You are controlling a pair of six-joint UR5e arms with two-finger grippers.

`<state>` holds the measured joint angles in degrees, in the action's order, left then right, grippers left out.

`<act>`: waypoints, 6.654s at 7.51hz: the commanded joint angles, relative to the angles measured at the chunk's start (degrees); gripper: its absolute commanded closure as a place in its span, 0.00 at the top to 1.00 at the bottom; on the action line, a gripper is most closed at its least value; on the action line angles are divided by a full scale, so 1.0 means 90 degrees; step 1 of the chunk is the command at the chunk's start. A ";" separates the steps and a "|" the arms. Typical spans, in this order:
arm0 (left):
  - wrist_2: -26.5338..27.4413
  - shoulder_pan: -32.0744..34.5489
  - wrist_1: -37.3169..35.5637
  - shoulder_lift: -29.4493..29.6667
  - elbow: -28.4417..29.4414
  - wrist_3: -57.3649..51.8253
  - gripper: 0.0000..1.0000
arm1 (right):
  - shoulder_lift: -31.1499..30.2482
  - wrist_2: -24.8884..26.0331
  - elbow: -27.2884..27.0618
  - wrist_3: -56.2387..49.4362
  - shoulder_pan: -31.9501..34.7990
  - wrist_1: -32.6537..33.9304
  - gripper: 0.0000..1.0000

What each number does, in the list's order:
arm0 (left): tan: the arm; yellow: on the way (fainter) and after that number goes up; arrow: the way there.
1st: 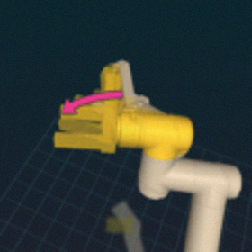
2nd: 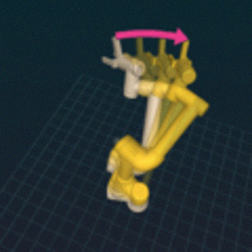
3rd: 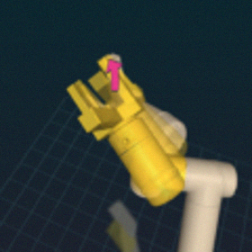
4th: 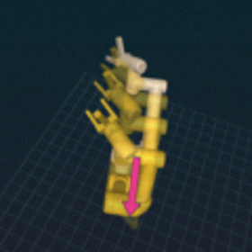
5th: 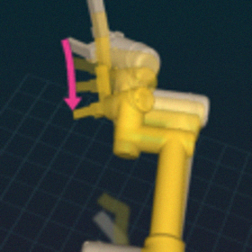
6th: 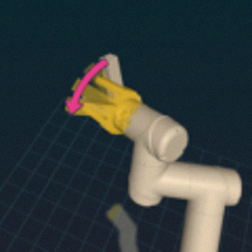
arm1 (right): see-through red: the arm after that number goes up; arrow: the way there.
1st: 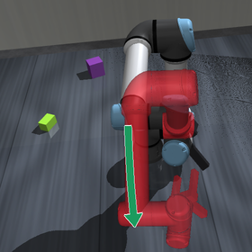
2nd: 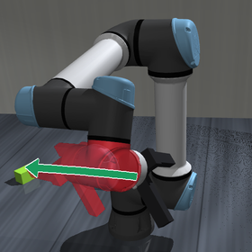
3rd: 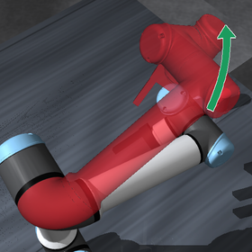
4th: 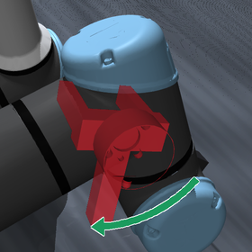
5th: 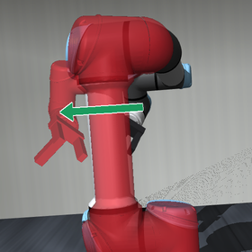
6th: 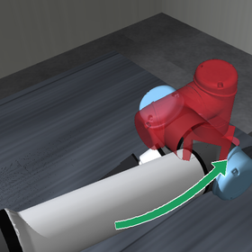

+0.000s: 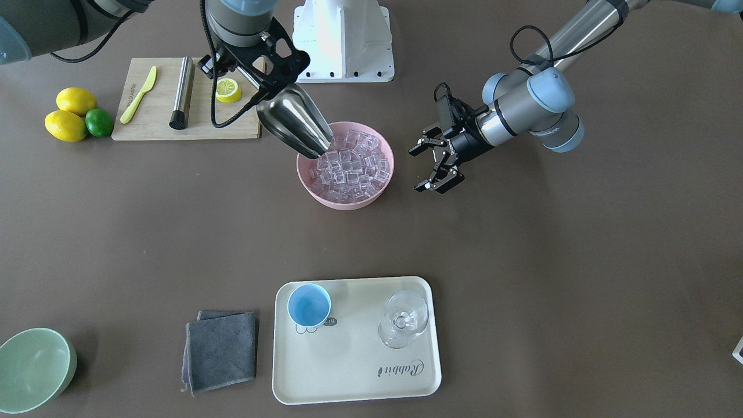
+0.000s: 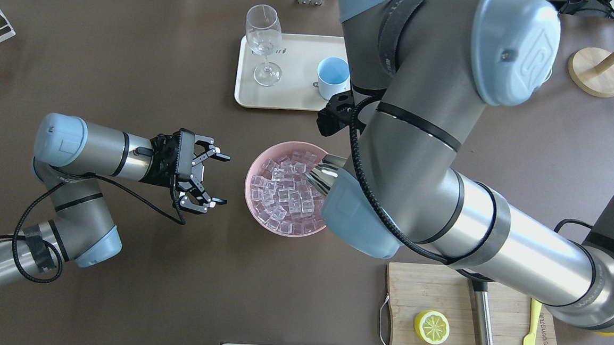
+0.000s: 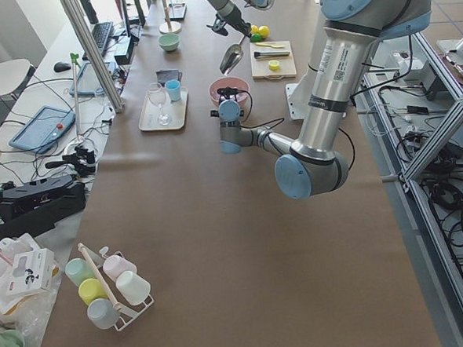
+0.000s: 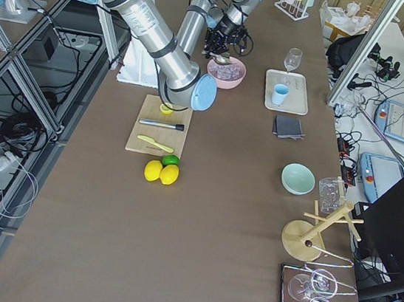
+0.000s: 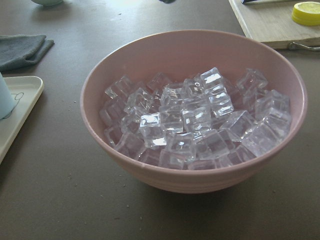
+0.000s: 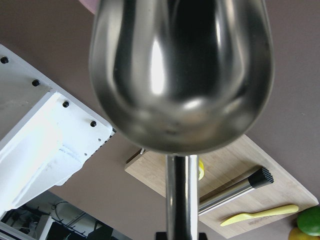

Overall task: Put ice in cup with scoop
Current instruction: 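Lower the scoop into the ice cubes with the right gripper, then drag the scoop through the ice with the right gripper to fill it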

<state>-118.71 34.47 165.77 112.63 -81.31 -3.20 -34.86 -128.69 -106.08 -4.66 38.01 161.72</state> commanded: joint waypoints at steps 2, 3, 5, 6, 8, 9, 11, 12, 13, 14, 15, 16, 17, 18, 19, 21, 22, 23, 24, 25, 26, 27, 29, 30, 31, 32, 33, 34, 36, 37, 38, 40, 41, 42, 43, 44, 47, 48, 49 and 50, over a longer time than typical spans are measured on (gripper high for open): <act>-0.0082 -0.0051 0.0009 0.0092 0.0021 -0.0015 0.98 | 0.0123 -0.0856 0.0684 0.0701 -0.0277 0.0310 0.00; -0.0063 -0.0099 0.0009 0.0160 0.0118 -0.0025 0.98 | 0.0152 -0.0906 0.0684 0.0722 -0.0345 0.0505 0.00; -0.0062 -0.0129 0.0009 0.0200 0.0158 -0.0025 0.98 | 0.0172 -0.0906 0.0693 0.0751 -0.0482 0.0701 0.00; -0.0062 -0.0119 0.0018 0.0200 0.0158 -0.0025 0.98 | 0.0230 -0.0906 0.0703 0.0790 -0.0521 0.0780 0.00; -0.0004 -0.0139 0.0018 0.0248 0.0236 -0.0025 0.98 | 0.0619 -0.0819 0.1295 0.0771 -0.0522 0.0810 0.00; 0.0006 -0.0216 0.0038 0.0326 0.0333 -0.0035 0.98 | 0.0689 -0.0789 0.1434 0.0762 -0.0522 0.0810 0.00; 0.0006 -0.0227 0.0038 0.0337 0.0344 -0.0025 0.98 | 0.0680 -0.0721 0.1610 0.0713 -0.0522 0.0810 0.00; 0.0006 -0.0217 0.0048 0.0327 0.0344 -0.0025 0.98 | 0.0670 -0.0682 0.1708 0.0703 -0.0522 0.0810 0.00; 0.0016 -0.0227 0.0048 0.0327 0.0344 -0.0025 0.98 | 0.0680 -0.0672 0.1777 0.0693 -0.0531 0.0810 0.00; 0.0016 -0.0227 0.0048 0.0317 0.0344 -0.0025 0.98 | 0.0680 -0.0682 0.1777 0.0693 -0.0531 0.0810 0.00; 0.0016 -0.0227 0.0048 0.0308 0.0344 -0.0025 0.98 | 0.0690 -0.0682 0.1777 0.0693 -0.0531 0.0800 0.00; 0.0132 -0.0227 0.0077 0.0278 0.0344 -0.0025 0.98 | 0.0700 -0.0682 0.1777 0.0693 -0.0531 0.0800 0.00; 0.0210 -0.0227 0.0154 0.0259 0.0344 -0.0025 0.98 | 0.0719 -0.0682 0.1777 0.0693 -0.0560 0.0810 0.00; 0.0240 -0.0227 0.0203 0.0249 0.0363 -0.0025 0.98 | 0.0719 -0.0682 0.1816 0.0683 -0.0580 0.0810 0.00; 0.0240 -0.0227 0.0349 0.0259 0.0469 -0.0015 0.98 | 0.0729 -0.0672 0.1913 0.0683 -0.0619 0.0800 0.00; 0.0230 -0.0227 0.0360 0.0259 0.0480 -0.0015 0.98 | 0.0729 -0.0672 0.2099 0.0605 -0.0697 0.0722 0.00; 0.0240 -0.0227 0.0360 0.0259 0.0480 -0.0015 0.98 | 0.0739 -0.0672 0.2225 0.0605 -0.0707 0.0596 0.00; 0.0240 -0.0227 0.0389 0.0259 0.0500 -0.0025 0.98 | 0.0748 -0.0643 0.2401 0.0605 -0.0707 0.0363 0.00; 0.0240 -0.0227 0.0389 0.0259 0.0519 -0.0025 0.98 | 0.0777 -0.0614 0.2644 0.0605 -0.0707 0.0090 0.00; 0.0240 -0.0227 0.0389 0.0259 0.0510 -0.0025 0.98 | 0.0807 -0.0575 0.2830 0.0605 -0.0707 -0.0145 0.00; 0.0240 -0.0227 0.0389 0.0259 0.0519 -0.0025 0.98 | 0.0826 -0.0555 0.2919 0.0605 -0.0707 -0.0292 0.00; 0.0240 -0.0227 0.0389 0.0259 0.0519 -0.0025 0.98 | 0.0807 -0.0468 0.2939 0.0615 -0.0707 -0.0477 0.00; 0.0298 -0.0227 0.0389 0.0249 0.0510 -0.0015 0.98 | 0.0661 -0.0321 0.2910 0.0625 -0.0707 -0.1004 0.00; 0.0357 -0.0227 0.0399 0.0259 0.0519 -0.0015 0.98 | 0.0583 -0.0320 0.2823 0.0634 -0.0698 -0.1161 0.00; 0.0367 -0.0227 0.0399 0.0249 0.0510 -0.0015 0.98 | 0.0408 -0.0311 0.2561 0.0635 -0.0707 -0.1308 0.00; 0.0367 -0.0227 0.0399 0.0249 0.0510 -0.0015 0.98 | 0.0049 -0.0291 0.2104 0.0644 -0.0707 -0.1590 0.00; 0.0367 -0.0227 0.0399 0.0249 0.0519 -0.0015 0.98 | -0.0274 -0.0243 0.1790 0.0644 -0.0717 -0.1911 0.00; 0.0367 -0.0227 0.0409 0.0249 0.0519 -0.0015 0.98 | -0.0412 -0.0155 0.1681 0.0644 -0.0804 -0.2060 0.00; 0.0367 -0.0227 0.0428 0.0220 0.0510 -0.0005 0.98 | -0.0638 0.0030 0.1223 0.0615 -0.0854 -0.2285 0.00; 0.0358 -0.0227 0.0428 0.0220 0.0481 -0.0005 0.98 | -0.0638 0.0118 0.1095 0.0615 -0.0854 -0.2296 0.00; 0.0367 -0.0217 0.0428 0.0220 0.0480 -0.0005 0.98 | -0.0638 0.0313 0.0900 0.0615 -0.0912 -0.2315 0.00; 0.0367 -0.0207 0.0428 0.0210 0.0471 -0.0005 0.98 | -0.0745 0.0578 0.0772 0.0634 -0.0951 -0.2849 0.00; 0.0367 -0.0207 0.0428 0.0210 0.0471 0.0004 0.98 | -0.0794 0.0781 0.0791 0.0693 -0.1000 -0.3075 0.00; 0.0367 -0.0207 0.0428 0.0210 0.0471 0.0004 0.98 | -0.0891 0.0822 0.0801 0.0693 -0.1039 -0.3251 0.00; 0.0367 -0.0207 0.0428 0.0210 0.0471 0.0004 0.98 | -0.0950 0.0977 0.0762 0.0693 -0.1068 -0.3340 0.00; 0.0367 -0.0207 0.0428 0.0210 0.0471 0.0004 0.98 | -0.0960 0.1114 0.0655 0.0645 -0.1078 -0.3350 0.00; 0.0367 -0.0207 0.0428 0.0210 0.0471 0.0004 0.98 | -0.1582 0.1466 -0.0017 0.0586 -0.1117 -0.4204 0.00; 0.0367 -0.0207 0.0428 0.0210 0.0471 0.0004 0.98 | -0.1818 0.1515 -0.0058 0.0586 -0.1127 -0.4683 0.00; 0.0367 -0.0207 0.0428 0.0210 0.0471 0.0004 0.98 | -0.1936 0.1516 -0.0107 0.0576 -0.1127 -0.4940 0.00; 0.0367 -0.0207 0.0428 0.0210 0.0471 0.0004 0.98 | -0.2014 0.1525 -0.0252 0.0518 -0.1127 -0.5048 0.00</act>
<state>-115.40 32.61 169.63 114.52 -77.08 -3.16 -51.10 -115.24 -106.63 0.55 27.90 119.63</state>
